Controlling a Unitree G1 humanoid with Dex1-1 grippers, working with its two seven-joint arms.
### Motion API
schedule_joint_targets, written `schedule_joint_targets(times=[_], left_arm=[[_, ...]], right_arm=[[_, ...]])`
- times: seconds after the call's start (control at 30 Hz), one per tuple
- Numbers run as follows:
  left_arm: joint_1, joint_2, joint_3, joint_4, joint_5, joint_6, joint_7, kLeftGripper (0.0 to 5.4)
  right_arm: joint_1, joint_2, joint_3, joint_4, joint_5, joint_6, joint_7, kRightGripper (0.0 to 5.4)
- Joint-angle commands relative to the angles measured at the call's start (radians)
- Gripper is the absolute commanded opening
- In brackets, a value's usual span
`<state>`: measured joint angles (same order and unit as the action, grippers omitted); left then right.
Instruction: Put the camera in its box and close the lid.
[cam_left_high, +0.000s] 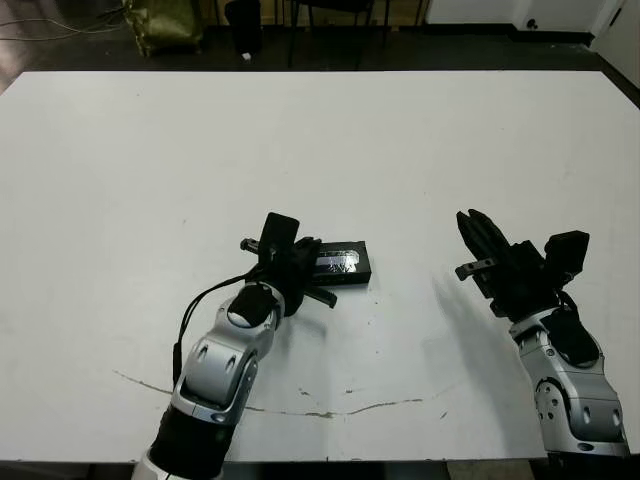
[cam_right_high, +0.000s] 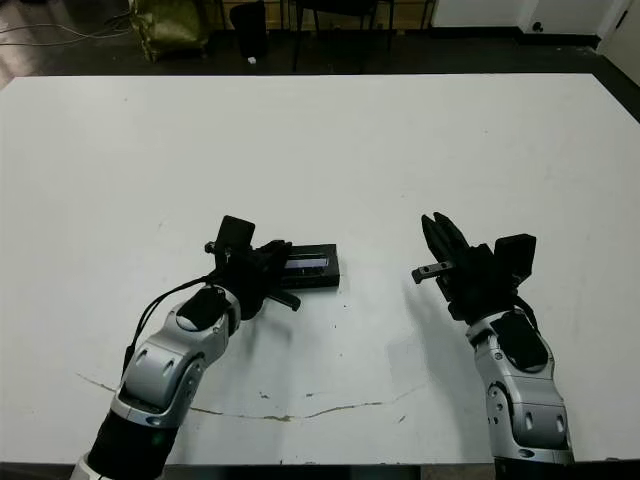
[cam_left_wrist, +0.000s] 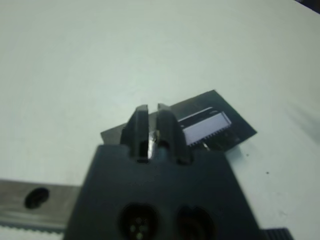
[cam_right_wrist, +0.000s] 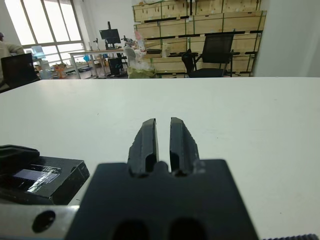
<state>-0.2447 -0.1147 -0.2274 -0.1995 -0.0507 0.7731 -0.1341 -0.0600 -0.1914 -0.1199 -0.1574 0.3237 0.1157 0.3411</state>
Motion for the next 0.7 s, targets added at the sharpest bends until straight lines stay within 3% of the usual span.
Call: schedule_joint_targets(times=[0.03,0.3,0.53,0.7], left_arm=[[0.031,0.026,0.010,0.047,-0.012,0.072,-0.006,0.01],[0.019,0.084,0.014,0.074,-0.004,0.027,-0.024,0.01],[0.042,0.106,0.153,-0.131,-0.097,0.003,-0.035,0.01],[0.077,0.135,0.274,-0.254,-0.177,-0.115,-0.059,0.01]], right_arm=[[0.018,-0.001,-0.001,0.005,0.000,0.014,-0.003,0.00],[0.014,-0.005,0.001,0.008,-0.005,0.002,0.002,0.00],[0.017,-0.004,-0.008,-0.010,0.011,0.013,0.001,0.00],[0.012,-0.011,-0.013,-0.026,0.018,0.023,-0.003,0.00]])
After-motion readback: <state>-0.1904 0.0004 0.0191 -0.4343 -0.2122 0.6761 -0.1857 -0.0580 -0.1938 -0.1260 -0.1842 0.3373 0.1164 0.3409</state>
